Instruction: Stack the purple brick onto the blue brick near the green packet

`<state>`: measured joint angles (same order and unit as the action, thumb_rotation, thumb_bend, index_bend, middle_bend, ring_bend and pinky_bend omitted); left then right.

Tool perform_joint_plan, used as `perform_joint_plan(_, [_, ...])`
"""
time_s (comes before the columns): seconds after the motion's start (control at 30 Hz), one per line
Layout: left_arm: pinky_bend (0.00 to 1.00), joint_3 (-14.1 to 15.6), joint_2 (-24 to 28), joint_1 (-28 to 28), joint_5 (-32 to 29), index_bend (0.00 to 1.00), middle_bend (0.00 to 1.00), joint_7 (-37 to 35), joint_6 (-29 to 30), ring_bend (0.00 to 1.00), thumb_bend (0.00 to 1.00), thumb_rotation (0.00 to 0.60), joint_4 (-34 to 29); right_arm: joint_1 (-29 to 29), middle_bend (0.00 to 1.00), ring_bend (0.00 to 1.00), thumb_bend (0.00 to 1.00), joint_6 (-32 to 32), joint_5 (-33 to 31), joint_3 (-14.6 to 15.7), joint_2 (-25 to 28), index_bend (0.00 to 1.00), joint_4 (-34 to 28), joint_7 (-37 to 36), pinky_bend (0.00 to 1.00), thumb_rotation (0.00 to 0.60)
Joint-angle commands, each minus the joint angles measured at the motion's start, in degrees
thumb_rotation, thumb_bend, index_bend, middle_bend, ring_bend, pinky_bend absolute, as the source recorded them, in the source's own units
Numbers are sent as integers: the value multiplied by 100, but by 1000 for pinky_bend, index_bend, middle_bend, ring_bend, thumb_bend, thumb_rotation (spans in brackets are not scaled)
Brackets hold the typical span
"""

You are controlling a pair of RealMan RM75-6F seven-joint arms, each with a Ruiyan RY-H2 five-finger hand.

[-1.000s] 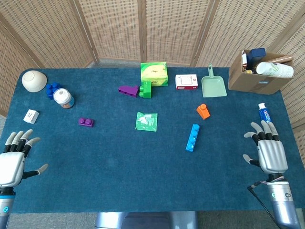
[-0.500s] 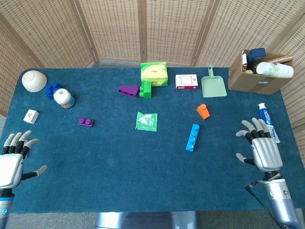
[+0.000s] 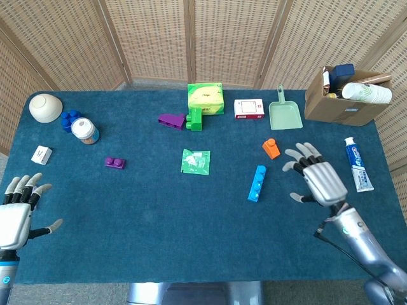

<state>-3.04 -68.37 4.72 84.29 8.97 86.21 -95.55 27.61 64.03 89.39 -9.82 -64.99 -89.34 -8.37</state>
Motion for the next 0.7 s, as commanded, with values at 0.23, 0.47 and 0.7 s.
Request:
perform_joint_plan(0.23, [0,-24,10,52,-142,229,117,176,-140,0,130,505,-105,942,176,0,77,-781,634,184,-555,369,1175,-647,0,600])
perform_joint_plan(0.47, [0,-56,-38,129,-228,229,117,273,-265,0,130,507,-145,1277,176,0,64,-901,948,473,-968,369,1929,-987,0,600])
perform_joint_plan(0.7, [0,-60,-53,196,-294,229,115,266,-400,0,130,506,-128,1512,175,0,61,-970,1192,749,-1302,369,2469,-1011,0,600])
